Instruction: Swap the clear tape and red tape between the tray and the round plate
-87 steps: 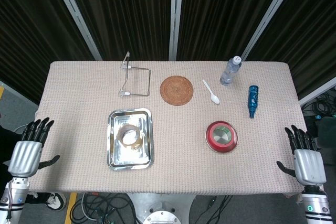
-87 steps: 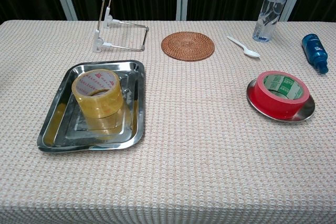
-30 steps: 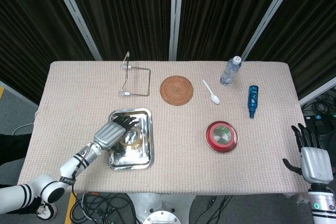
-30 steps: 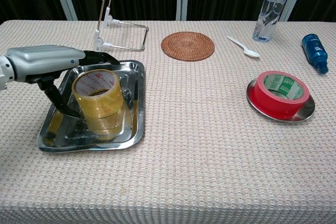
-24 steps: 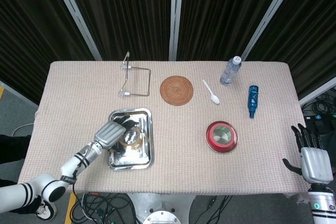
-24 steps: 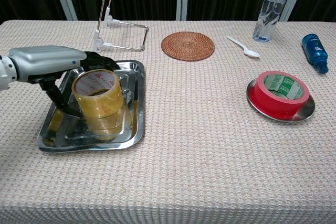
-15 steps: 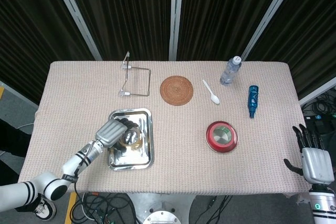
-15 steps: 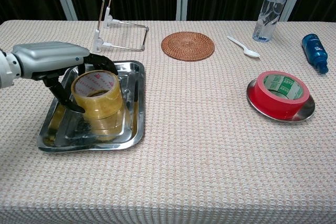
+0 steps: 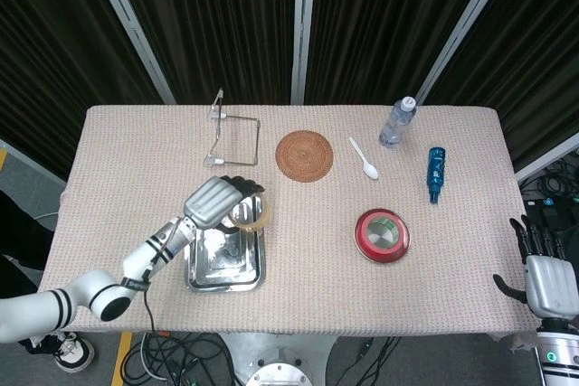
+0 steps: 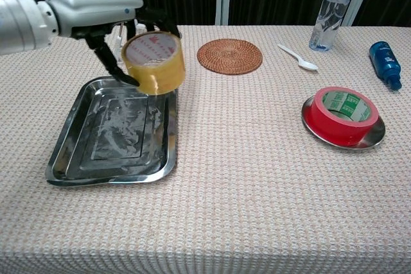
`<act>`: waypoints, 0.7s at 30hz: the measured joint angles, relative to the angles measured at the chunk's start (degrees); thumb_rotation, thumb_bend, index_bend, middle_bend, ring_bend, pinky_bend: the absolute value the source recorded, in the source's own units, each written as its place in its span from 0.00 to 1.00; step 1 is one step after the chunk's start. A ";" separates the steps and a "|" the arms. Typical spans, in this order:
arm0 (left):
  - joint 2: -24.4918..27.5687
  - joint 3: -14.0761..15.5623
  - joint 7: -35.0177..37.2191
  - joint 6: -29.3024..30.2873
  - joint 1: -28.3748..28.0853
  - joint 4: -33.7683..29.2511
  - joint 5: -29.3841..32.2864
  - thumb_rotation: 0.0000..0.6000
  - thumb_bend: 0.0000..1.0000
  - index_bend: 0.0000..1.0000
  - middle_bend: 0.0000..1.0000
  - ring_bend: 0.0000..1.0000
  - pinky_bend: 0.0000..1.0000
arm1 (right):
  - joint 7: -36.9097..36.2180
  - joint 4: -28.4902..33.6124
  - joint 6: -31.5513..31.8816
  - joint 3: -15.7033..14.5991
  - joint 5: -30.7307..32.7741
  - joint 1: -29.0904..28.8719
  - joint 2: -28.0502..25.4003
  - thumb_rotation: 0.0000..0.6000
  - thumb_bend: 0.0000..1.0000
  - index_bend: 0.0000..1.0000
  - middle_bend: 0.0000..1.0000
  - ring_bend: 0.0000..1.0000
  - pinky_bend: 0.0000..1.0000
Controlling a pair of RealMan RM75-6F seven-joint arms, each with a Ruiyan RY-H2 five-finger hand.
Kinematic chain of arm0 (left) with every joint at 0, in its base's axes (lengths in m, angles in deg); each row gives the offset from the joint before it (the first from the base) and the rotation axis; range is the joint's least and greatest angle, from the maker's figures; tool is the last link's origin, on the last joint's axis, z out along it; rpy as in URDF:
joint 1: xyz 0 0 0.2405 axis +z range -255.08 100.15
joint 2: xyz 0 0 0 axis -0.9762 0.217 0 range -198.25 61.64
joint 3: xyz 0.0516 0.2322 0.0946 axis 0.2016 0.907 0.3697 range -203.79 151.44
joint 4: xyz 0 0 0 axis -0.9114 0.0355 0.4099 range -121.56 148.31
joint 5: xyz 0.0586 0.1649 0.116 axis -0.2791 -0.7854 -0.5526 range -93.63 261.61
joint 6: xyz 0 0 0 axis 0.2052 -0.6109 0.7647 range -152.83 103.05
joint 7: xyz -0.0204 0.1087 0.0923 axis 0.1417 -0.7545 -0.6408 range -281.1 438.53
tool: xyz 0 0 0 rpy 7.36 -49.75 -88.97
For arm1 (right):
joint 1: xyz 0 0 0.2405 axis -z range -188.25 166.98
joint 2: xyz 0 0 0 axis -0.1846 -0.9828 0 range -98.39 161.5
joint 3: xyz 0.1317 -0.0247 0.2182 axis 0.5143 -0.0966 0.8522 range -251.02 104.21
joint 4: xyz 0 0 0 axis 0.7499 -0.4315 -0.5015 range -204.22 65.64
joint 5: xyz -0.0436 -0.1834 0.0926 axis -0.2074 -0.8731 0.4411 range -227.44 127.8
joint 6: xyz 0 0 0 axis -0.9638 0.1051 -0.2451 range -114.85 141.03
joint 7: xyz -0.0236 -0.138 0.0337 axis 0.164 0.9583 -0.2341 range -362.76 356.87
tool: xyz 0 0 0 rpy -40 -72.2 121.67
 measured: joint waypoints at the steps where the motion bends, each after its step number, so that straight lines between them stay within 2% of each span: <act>1: -0.71 -0.33 0.42 -0.49 -0.86 0.59 -0.09 1.00 0.26 0.37 0.37 0.27 0.43 | -0.16 -0.07 0.01 0.03 0.07 0.04 0.00 1.00 0.13 0.00 0.00 0.00 0.00; 8: -8.19 -1.45 4.73 -3.75 -6.56 9.42 -0.87 1.00 0.26 0.37 0.37 0.26 0.43 | -1.72 -1.01 0.13 0.25 0.84 0.53 -0.09 1.00 0.13 0.00 0.00 0.00 0.00; 15: -15.96 -0.75 10.58 -5.71 -11.55 20.95 -2.66 1.00 0.26 0.35 0.35 0.25 0.43 | -3.26 -2.43 -0.35 0.41 1.76 0.85 0.04 1.00 0.13 0.00 0.00 0.00 0.00; 21: -19.05 1.02 15.06 -5.19 -13.07 26.80 -4.46 1.00 0.23 0.16 0.17 0.14 0.37 | -4.29 -3.59 -0.94 0.56 2.35 0.94 0.34 1.00 0.13 0.00 0.00 0.00 0.00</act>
